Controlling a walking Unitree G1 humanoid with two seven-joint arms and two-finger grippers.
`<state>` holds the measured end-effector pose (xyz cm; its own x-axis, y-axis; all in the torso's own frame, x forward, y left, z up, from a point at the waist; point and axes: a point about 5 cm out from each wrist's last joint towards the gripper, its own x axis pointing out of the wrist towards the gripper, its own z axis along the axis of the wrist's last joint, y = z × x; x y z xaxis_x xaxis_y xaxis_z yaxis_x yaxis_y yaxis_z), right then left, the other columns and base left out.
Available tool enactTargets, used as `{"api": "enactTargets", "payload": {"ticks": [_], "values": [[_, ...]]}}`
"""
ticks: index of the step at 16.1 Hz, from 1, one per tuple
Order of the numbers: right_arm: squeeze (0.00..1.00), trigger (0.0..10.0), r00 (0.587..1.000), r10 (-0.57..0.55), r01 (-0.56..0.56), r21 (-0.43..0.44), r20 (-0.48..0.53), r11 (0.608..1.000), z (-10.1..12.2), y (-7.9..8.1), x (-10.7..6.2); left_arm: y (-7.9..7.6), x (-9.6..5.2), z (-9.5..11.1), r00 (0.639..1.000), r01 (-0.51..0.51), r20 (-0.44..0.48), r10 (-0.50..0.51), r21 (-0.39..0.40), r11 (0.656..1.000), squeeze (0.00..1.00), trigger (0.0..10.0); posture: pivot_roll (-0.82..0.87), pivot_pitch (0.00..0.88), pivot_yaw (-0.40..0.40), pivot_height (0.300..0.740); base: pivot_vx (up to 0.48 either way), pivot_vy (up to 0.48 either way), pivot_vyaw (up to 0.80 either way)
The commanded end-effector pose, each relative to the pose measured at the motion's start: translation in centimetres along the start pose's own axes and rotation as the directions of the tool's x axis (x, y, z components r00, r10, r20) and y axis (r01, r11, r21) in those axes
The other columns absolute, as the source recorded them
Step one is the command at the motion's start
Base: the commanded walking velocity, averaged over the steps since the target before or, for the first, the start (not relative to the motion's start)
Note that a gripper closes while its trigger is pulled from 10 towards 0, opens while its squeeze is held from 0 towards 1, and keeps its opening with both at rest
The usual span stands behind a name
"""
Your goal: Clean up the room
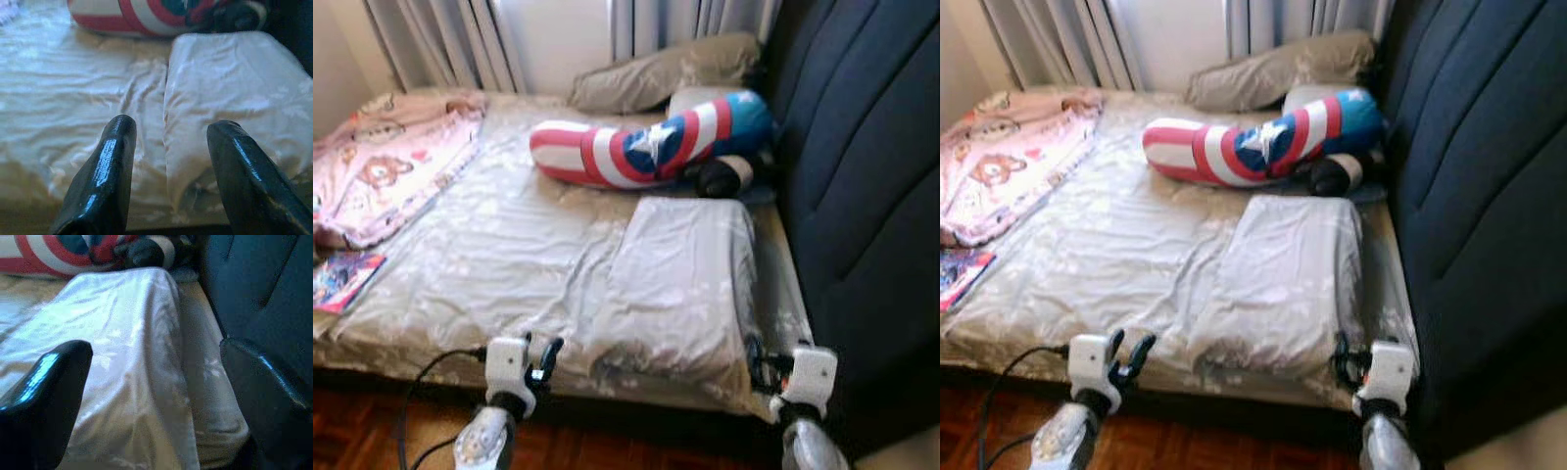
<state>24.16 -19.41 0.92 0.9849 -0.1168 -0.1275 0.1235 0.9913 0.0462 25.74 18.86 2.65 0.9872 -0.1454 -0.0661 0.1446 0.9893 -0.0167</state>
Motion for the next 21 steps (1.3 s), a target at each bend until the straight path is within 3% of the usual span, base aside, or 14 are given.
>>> {"api": "enactTargets", "payload": {"ticks": [1, 4, 8, 11, 21], "values": [[0.0, 10.0, 0.999, -0.004, 0.004, 0.006, 0.052, 1.0, 1.2, 0.1, 0.2, 0.1, 0.1, 0.6, 1.0, 0.007, 0.016, -0.007, 0.005, 1.0, 0.0, 10.0, -0.02, 0.0, -0.031, 0.738, 0.0, 0.0, 0.0], [0.0, 10.0, 0.998, 0.003, -0.003, 0.005, 0.069, 1.0, 1.6, 0.7, -0.4, -0.2, 0.7, 2.0, 0.998, 0.01, 0.063, -0.01, -0.006, 1.0, 0.0, 10.0, -0.02, 0.0, -0.034, 0.738, 0.0, 0.0, 0.0], [0.0, 10.0, 0.999, -0.003, 0.003, 0.011, 0.043, 1.0, 1.5, 1.2, -0.8, -0.5, 1.1, 2.6, 0.997, 0.059, 0.055, -0.058, -0.022, 0.998, 0.0, 10.0, -0.02, 0.0, -0.023, 0.738, 0.0, 0.0, 0.0], [0.0, 10.0, 0.997, -0.056, 0.055, 0.028, 0.047, 0.998, 2.3, 0.7, 0.1, -0.8, 1.7, 3.0, 0.997, 0.067, 0.043, -0.066, -0.028, 0.997, 0.0, 10.0, -0.04, 0.0, -0.017, 0.738, 0.0, 0.0, 0.0], [0.0, 10.0, 0.999, -0.026, 0.022, 0.072, 0.048, 0.997, 3.2, 1.5, 1.3, 0.0, 2.1, 3.9, 0.998, 0.048, 0.044, -0.047, -0.032, 0.998, 0.0, 10.0, -0.03, 0.026, -0.015, 0.738, 0.182, 0.0, -0.14]]}}
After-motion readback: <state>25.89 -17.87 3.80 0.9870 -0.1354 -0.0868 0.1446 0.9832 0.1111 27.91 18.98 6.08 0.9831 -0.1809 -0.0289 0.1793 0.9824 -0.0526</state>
